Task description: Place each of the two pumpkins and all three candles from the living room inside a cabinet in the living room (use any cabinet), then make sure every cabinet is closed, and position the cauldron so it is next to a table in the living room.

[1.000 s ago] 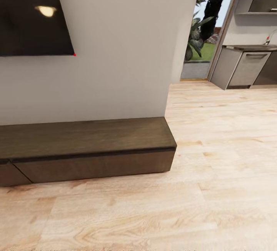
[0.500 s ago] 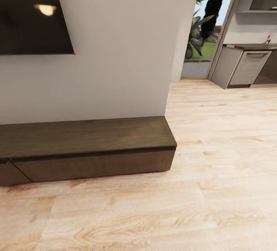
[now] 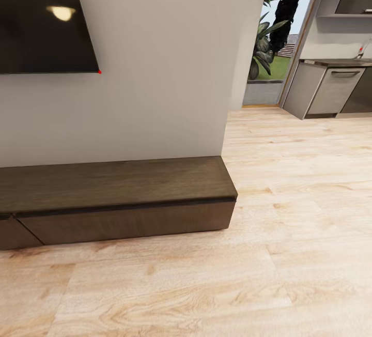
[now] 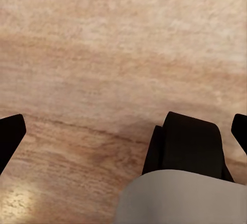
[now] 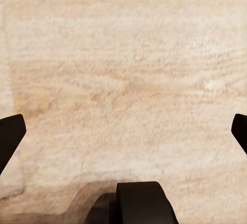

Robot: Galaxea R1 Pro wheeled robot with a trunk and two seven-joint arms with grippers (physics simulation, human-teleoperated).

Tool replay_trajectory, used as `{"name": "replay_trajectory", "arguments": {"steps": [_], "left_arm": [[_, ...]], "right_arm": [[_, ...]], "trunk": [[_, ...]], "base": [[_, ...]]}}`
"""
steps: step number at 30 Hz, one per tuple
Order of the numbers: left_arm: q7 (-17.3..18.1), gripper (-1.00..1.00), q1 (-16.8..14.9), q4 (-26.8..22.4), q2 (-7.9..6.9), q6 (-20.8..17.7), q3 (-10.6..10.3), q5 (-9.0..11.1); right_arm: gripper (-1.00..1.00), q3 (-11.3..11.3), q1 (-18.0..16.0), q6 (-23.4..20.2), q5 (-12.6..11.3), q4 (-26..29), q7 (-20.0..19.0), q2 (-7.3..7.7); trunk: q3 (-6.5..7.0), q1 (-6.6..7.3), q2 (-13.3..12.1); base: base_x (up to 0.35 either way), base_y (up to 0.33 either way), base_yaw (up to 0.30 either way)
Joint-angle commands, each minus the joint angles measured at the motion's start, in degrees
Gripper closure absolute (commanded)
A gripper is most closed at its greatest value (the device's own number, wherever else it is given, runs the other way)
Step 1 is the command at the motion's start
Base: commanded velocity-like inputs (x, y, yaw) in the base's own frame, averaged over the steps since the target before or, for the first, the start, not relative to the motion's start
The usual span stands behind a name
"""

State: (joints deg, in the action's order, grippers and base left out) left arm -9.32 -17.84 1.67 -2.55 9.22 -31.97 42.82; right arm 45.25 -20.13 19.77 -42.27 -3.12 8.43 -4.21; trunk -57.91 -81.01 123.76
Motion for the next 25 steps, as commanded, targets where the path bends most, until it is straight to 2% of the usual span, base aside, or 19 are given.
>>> {"name": "replay_trajectory", "arguments": {"steps": [1, 25], "left_arm": [[0.0, -1.00, 0.0, 0.0, 0.00, 0.0, 0.0, 0.0], [0.0, -1.00, 0.0, 0.0, 0.00, 0.0, 0.1, 0.0]], "right_arm": [[-1.00, 0.0, 0.0, 0.0, 0.0, 0.0, 0.0, -0.01], [-1.00, 0.0, 0.0, 0.0, 0.0, 0.0, 0.0, -0.01]], "trunk": [[0.00, 0.00, 0.0], [0.00, 0.00, 0.0]], "base": [[0.000, 0.000, 0.000], [0.000, 0.000, 0.000]]}}
